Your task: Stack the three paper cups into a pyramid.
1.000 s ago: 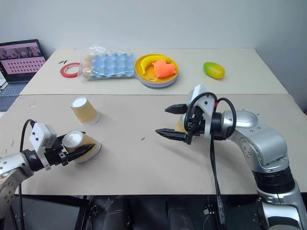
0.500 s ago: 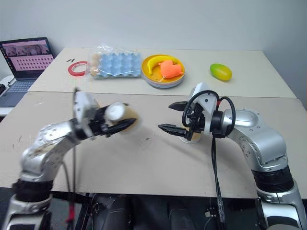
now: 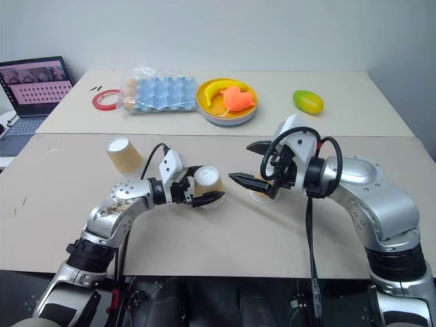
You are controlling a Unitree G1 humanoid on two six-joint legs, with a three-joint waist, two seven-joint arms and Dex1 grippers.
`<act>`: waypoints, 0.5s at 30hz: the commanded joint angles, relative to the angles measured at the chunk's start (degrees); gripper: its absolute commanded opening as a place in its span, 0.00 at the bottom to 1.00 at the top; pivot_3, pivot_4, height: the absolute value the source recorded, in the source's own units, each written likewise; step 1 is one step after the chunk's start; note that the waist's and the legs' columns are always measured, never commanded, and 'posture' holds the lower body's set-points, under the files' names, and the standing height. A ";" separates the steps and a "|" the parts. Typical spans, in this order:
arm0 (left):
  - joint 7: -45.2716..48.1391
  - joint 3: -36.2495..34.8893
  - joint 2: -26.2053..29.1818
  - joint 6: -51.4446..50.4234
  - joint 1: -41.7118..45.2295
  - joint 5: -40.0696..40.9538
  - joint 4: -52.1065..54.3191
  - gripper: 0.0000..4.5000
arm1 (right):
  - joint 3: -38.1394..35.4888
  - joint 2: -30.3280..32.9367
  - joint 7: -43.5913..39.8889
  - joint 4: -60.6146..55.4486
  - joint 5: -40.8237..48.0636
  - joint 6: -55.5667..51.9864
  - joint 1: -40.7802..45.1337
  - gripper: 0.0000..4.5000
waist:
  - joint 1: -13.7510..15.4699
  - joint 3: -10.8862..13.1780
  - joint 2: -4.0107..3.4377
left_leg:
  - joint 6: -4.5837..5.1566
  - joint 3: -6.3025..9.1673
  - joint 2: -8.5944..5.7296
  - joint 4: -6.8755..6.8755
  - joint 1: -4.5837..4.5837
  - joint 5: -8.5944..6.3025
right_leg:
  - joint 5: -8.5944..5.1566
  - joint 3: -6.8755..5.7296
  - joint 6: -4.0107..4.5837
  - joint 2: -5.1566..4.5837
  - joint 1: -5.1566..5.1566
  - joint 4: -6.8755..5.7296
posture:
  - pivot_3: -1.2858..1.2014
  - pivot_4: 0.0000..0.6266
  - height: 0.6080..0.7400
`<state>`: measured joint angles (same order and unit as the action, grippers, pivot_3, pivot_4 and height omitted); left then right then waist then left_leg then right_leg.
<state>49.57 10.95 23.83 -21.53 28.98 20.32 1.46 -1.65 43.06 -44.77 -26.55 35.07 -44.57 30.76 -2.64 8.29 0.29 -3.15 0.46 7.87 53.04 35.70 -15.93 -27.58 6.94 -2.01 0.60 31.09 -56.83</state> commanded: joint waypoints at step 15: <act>-23.06 -21.94 -0.68 -13.66 6.76 9.40 15.00 0.99 | 1.46 -2.60 -2.26 4.66 -1.51 3.64 3.56 1.00 | 0.14 0.02 0.02 | 0.00 0.01 0.00 0.00 -0.06 0.00 | 0.00 0.00 -0.01 -0.02 -0.10 0.05 | 0.52 0.24 0.25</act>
<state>38.26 -7.44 25.66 -34.69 36.84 33.16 14.76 0.32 40.48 -46.42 -21.10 33.91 -42.79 33.05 -2.50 8.31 0.30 -3.15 0.47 7.87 53.06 35.60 -15.93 -27.58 6.92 -2.02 0.57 30.92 -56.79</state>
